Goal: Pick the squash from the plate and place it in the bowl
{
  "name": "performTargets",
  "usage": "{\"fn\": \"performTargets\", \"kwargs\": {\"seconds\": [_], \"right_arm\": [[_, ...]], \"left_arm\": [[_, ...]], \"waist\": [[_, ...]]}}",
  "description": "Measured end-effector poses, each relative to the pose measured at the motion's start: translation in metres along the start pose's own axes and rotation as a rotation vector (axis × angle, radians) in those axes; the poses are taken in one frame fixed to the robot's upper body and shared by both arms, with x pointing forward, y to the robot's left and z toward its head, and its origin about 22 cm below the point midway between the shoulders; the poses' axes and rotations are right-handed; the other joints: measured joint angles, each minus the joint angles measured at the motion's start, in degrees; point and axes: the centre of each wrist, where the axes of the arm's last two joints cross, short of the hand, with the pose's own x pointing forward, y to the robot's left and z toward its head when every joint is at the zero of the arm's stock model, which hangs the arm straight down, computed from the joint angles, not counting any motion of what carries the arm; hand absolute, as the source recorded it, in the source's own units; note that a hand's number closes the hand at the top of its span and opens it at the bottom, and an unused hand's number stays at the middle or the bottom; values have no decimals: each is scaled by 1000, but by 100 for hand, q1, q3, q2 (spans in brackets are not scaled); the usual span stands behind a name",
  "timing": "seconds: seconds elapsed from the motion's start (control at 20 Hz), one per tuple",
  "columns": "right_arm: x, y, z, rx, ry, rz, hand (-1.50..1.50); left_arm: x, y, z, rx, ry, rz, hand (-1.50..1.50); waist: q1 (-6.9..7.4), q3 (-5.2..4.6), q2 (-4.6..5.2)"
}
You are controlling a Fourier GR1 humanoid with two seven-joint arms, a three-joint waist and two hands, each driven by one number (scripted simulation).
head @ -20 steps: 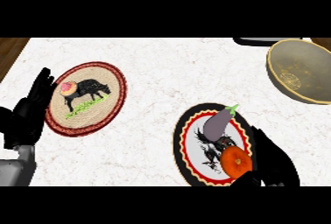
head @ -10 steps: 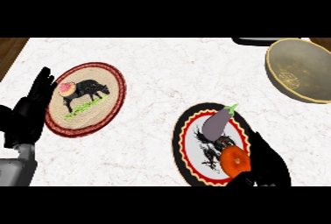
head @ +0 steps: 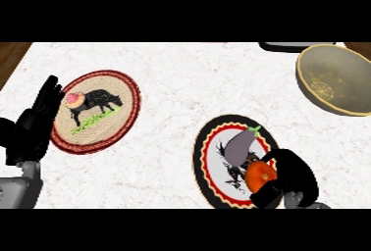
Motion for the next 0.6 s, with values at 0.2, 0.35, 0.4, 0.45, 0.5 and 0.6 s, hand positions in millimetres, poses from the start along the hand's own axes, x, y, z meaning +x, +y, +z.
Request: {"fn": "performTargets", "kwargs": {"seconds": [0.2,0.35,0.4,0.45,0.5,0.6], "right_arm": [[5,5,-5,-19,1,2,150],[8,7,-9,-45,6,13,150],[7,6,-10,-54,5,10,150],[6,5,-8,-73,3,12,150],[10,3,-10,-91,-7,23,150],[18,-7,-21,-116,-57,58,150]], "left_arm": [[-1,4,-4,6,3,-3,0],[1,3,-2,1,1,4,0],[-2,2,-1,2,7,6,0],[-3,4,-1,6,4,4,0],[-3,4,-2,7,4,4,0],[-1,-5,-1,-2,2,8,0]], "waist": [[-20,-25,-20],[-15,-36,-36],[-10,-30,-37],[-9,-22,-33],[-7,-17,-28],[34,4,-3]]}}
